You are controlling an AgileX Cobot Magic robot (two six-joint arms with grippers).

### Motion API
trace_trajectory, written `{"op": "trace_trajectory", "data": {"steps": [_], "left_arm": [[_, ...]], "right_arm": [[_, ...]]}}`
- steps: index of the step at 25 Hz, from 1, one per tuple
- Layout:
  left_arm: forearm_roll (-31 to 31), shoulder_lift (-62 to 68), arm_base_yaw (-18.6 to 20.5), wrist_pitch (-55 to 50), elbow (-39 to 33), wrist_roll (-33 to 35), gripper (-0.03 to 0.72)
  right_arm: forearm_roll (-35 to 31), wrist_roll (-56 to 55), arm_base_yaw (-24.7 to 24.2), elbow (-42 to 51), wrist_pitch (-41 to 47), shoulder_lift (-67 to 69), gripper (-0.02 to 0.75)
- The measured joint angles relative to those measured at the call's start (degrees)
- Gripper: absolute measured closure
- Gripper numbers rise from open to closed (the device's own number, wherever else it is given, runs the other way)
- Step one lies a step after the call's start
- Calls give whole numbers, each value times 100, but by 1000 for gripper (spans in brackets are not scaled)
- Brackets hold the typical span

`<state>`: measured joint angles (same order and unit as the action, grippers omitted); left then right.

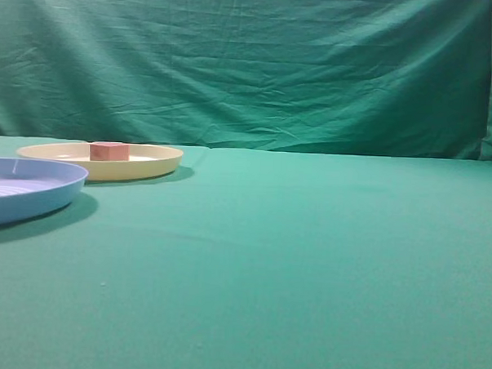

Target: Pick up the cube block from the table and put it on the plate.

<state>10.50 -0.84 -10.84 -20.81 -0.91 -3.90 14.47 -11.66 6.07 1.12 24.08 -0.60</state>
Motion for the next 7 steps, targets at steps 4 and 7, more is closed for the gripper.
{"op": "trace_trajectory", "data": {"steps": [4,7], "left_arm": [[0,0,0,0,0,0,688],[0,0,0,0,0,0,688]], "right_arm": [[35,0,0,0,-10,0,738],[42,0,0,0,-10,0,738]]}}
